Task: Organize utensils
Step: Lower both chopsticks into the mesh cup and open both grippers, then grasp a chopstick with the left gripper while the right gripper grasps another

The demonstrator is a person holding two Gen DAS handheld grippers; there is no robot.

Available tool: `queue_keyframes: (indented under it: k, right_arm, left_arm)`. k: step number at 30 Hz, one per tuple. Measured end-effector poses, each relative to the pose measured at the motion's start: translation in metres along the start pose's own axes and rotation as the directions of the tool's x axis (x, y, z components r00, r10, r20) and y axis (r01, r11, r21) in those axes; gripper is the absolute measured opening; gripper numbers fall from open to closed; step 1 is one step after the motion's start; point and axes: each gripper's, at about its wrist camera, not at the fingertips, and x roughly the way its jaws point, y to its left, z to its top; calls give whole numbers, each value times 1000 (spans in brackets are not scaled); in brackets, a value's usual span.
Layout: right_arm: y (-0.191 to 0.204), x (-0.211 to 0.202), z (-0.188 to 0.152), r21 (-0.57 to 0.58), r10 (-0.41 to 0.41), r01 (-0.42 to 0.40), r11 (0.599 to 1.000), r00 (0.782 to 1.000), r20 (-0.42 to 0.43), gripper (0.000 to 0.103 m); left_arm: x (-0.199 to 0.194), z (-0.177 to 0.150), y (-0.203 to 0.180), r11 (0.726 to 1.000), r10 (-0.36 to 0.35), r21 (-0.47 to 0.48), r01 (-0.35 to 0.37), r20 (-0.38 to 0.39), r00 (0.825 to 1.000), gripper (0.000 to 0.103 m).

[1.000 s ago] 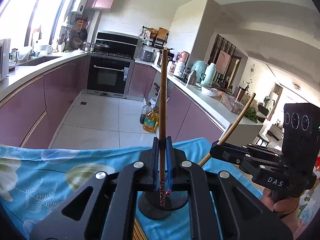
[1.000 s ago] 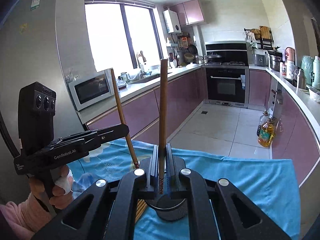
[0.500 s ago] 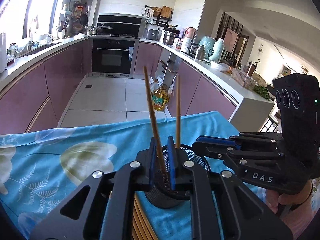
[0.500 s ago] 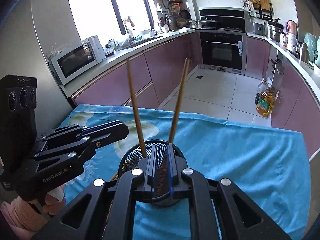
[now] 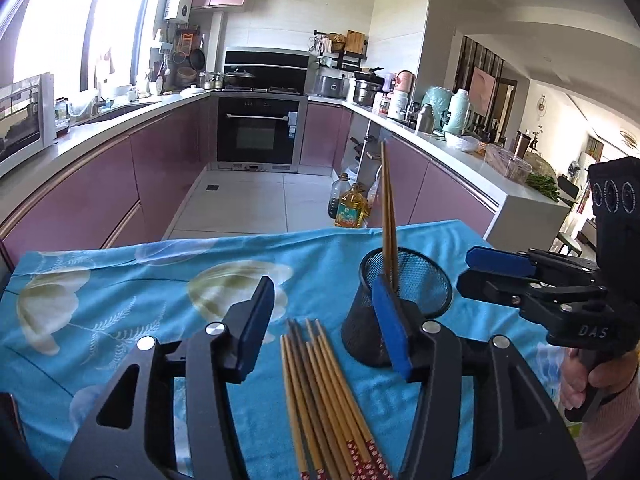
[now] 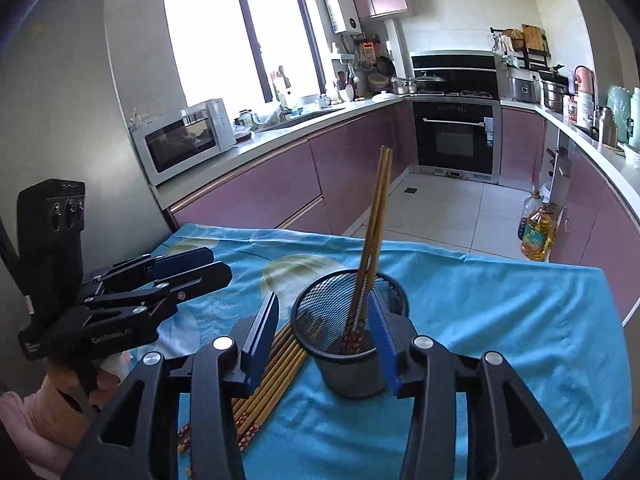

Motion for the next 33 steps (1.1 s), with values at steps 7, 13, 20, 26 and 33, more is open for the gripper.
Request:
queue_keyframes:
  k: [7,13,20,26,33]
  right_arm:
    - [17,33,-50,28,56,-53,998,988,-145,46]
    - [22,60,-73,60,42,-29,998,975,-218,46]
    - [30,70,-82,61,38,-23,998,969,-246,41]
    - [33,79,-82,67,31,-14,998,965,-260,33]
    - [34,84,-84,73,28,-9,997,962,-271,28]
  left_arm:
    - [-3,-52,25,998,66,7,-66,-107,992,52]
    - [5,-90,36,997,73,-15,-77,-191,979,52]
    - [12,-107,30,998,56,-13,-61,-241,969,49]
    - [18,-115,26,999,15,-23,-22,-279,960,40]
    - [23,-120,26,998,-33,-56,16,-311,950,28]
